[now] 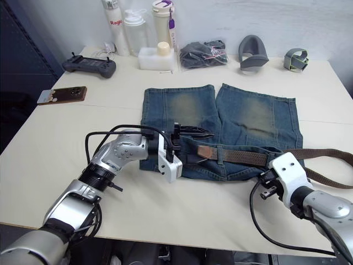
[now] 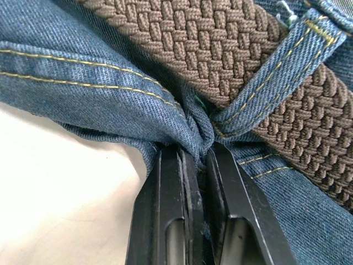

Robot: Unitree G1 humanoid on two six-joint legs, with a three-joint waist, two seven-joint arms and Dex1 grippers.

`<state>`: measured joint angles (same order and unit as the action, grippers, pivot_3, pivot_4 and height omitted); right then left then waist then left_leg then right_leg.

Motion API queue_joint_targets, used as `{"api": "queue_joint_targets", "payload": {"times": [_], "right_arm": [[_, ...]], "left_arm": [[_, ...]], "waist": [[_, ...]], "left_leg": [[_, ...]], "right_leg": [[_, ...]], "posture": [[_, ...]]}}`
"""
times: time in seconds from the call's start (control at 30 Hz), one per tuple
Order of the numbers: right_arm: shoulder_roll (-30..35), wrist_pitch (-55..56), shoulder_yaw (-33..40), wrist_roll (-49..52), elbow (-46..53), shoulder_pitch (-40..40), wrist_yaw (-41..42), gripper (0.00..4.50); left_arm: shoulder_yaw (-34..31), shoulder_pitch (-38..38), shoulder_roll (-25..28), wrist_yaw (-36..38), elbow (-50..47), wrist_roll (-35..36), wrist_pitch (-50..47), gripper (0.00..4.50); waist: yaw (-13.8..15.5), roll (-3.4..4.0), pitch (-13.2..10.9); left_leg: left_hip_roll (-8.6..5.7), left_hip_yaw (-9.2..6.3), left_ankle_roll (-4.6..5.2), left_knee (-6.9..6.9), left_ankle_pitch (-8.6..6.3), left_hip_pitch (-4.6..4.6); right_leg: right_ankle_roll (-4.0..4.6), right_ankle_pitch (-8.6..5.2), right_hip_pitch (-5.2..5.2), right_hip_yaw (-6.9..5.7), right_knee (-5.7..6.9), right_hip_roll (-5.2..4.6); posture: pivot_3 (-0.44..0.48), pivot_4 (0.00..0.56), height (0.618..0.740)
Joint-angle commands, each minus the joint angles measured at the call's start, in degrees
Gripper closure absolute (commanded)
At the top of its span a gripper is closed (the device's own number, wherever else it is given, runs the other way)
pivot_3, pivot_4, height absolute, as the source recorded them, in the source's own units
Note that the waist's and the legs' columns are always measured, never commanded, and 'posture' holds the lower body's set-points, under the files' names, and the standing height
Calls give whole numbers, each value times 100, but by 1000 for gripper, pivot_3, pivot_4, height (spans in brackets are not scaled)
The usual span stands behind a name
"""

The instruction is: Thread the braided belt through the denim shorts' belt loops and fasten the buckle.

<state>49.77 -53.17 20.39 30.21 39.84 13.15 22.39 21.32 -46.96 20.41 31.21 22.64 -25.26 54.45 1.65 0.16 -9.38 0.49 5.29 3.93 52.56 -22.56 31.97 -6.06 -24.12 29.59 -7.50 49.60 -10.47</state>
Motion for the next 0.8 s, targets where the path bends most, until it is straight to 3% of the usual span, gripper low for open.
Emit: {"api": "queue_joint_targets", "payload": {"times": [0.03,0.33,0.47,0.8], "right_arm": [[-47,-72,-38,-137,15,-47,-1,4500],[-76,-117,-88,-217,6,-133,42,4500],[-114,-141,-111,-249,-33,-143,44,4500],[-91,-61,-212,-361,-345,-227,219,4500]], "left_arm": [[32,-54,-4,-159,-196,-8,42,692],[124,-114,221,-274,87,-324,-34,4434],[-43,-91,512,-375,-26,-410,-150,4434],[-756,296,2054,-397,-209,31,-190,4434]], "waist": [[-2,0,0],[-5,0,0],[-11,0,0],[-28,-5,3]], "left_leg": [[0,0,0,0,0,0],[0,0,0,0,0,0],[1,0,-1,-1,0,0],[3,3,-5,-12,3,-11]], "right_leg": [[0,0,0,0,0,1],[0,0,0,-2,0,1],[0,0,1,-3,0,1],[-1,0,-1,-4,-1,0]], "posture": [[0,150,648],[0,150,648],[0,150,648],[0,150,648]]}}
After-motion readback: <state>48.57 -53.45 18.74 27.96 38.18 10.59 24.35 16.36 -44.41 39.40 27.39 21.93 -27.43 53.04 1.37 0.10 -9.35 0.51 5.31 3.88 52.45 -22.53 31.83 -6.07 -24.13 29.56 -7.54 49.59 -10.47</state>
